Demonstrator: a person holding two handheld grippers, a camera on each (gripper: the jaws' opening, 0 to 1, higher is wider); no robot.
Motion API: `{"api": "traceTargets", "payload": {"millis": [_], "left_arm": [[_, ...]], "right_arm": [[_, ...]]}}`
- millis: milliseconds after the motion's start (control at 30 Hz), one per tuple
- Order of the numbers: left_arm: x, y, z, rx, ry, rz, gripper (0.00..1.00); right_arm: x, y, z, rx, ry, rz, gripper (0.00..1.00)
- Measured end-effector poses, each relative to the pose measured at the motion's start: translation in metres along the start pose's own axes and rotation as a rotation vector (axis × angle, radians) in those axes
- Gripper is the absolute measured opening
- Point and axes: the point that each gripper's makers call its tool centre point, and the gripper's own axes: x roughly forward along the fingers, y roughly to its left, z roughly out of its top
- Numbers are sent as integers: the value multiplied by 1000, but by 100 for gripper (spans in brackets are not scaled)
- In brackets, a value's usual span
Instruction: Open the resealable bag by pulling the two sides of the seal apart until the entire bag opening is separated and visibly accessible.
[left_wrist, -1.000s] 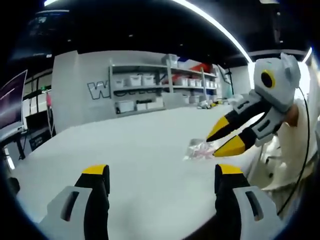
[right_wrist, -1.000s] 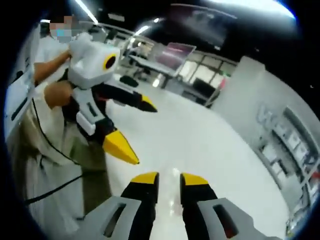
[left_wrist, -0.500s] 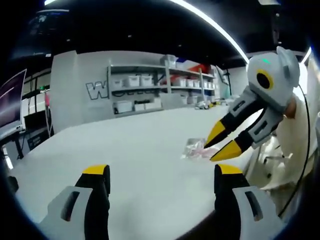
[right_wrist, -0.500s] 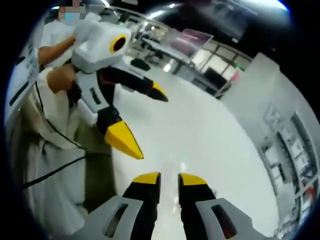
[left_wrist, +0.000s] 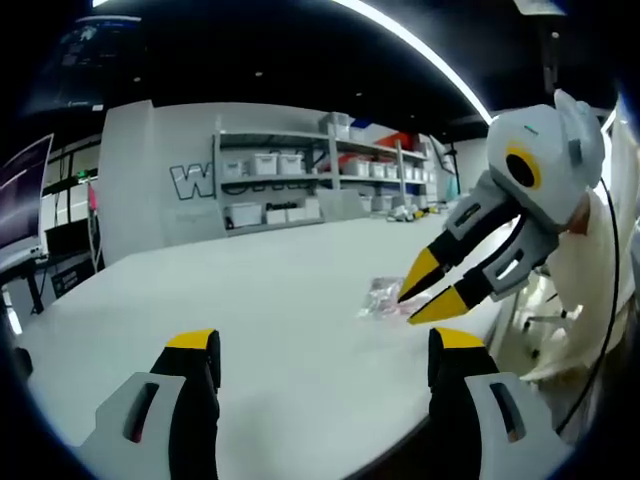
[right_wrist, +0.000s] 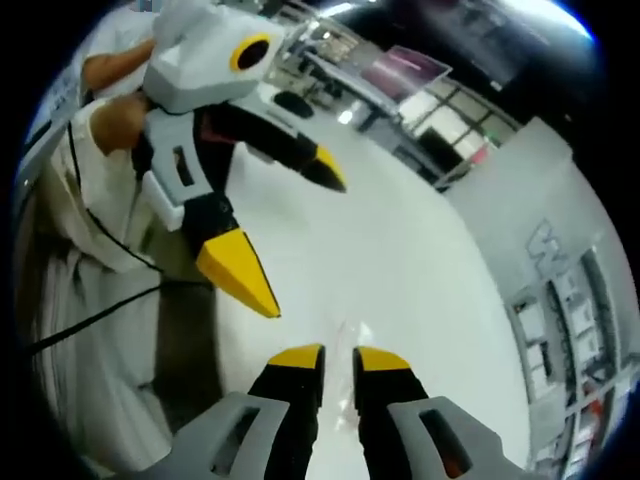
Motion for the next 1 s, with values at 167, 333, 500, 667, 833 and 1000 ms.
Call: {"api": "traceTargets", "payload": {"millis": [167,333,500,667,833,1000], "left_arm": [[-3,2,0,-5,-3,3,85],[-4,4,0,-12,-6,9,85],[-3,2,-1,-15,0,2,85],[-2,2,0,-17,-2,2,85],[-4,4,-1,-19,3,6,84],[-4,4,0,-19,4,5,84]], "right_arm": [[4,1,4,-21,6,7,8],[8,-3,-2,-21,39,-5,7],[8,-1,-6,-20,53,12,5],[9,-2,-7,-17,56,15,5],[10,0,-10,-2,62,27,2],[10,1,-11,11,62,30,0]]}}
